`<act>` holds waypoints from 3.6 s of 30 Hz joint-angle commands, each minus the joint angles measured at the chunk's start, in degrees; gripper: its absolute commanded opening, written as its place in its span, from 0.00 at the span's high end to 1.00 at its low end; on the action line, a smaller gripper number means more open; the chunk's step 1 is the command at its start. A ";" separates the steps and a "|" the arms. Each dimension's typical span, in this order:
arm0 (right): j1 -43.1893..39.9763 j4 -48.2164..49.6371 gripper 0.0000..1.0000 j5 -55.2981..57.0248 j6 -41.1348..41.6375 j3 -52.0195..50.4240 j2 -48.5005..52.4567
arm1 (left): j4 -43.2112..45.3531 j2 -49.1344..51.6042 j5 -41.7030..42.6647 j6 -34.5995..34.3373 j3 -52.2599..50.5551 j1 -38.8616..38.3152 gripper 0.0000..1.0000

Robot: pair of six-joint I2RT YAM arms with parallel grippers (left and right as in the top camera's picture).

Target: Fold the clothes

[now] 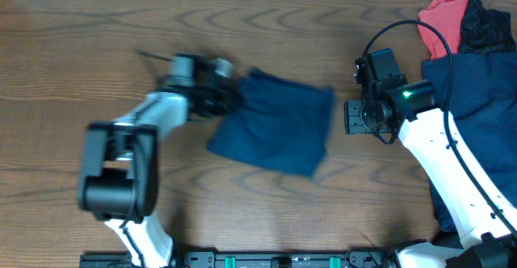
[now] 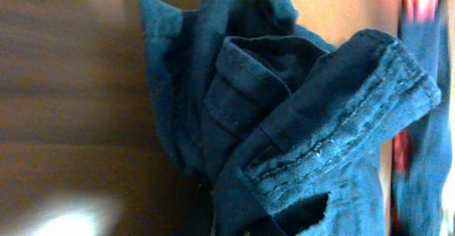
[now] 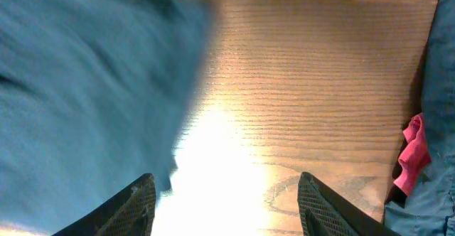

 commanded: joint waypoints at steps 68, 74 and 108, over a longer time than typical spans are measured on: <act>-1.22 3.80 0.01 -9.53 3.28 0.31 -0.09 | -17.51 -27.17 -38.97 -11.96 0.83 26.21 0.02; -1.22 3.87 0.01 -9.53 3.30 0.31 -0.09 | -18.82 -27.21 -38.97 -13.57 0.85 26.21 0.02; -1.22 1.66 0.01 -6.51 3.89 0.31 -0.09 | -3.74 -7.41 -45.16 -11.74 1.29 38.12 0.81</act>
